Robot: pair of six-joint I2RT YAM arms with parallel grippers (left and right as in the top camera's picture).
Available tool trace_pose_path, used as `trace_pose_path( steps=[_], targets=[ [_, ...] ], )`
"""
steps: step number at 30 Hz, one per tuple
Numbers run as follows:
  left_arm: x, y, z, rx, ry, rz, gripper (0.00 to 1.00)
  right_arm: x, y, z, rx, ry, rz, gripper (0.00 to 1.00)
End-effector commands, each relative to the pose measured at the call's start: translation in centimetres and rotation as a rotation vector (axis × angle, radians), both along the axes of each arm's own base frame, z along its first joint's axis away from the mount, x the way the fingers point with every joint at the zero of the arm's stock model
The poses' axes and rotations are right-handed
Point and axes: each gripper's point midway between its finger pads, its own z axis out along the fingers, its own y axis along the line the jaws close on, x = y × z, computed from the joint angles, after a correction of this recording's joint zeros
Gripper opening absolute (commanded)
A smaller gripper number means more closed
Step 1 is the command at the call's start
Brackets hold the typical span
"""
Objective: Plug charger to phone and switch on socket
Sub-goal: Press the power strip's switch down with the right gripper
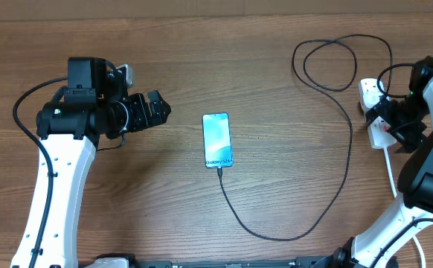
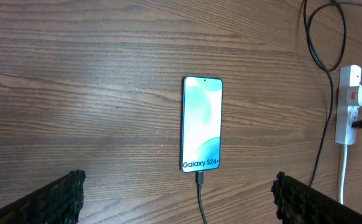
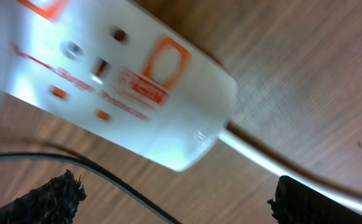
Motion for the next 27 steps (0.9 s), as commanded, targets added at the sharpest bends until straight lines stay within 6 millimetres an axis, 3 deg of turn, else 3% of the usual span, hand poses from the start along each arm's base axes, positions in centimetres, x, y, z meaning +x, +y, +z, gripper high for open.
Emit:
trace_pose_path(
  steps=[1, 16, 27],
  targets=[
    [0.1, 0.0, 1.1, 0.008, -0.037, -0.003, 1.0, 2.0, -1.0, 1.7, -0.058, -0.101, 0.012, 1.0],
    [0.1, 0.0, 1.1, 0.008, -0.037, -0.003, 1.0, 8.9, -4.1, 2.8, -0.185, -0.385, 0.009, 1.0],
    [0.1, 0.0, 1.1, 0.008, -0.036, -0.003, 1.0, 9.0, -4.1, 2.9, -0.188, -0.39, 0.009, 1.0]
  ],
)
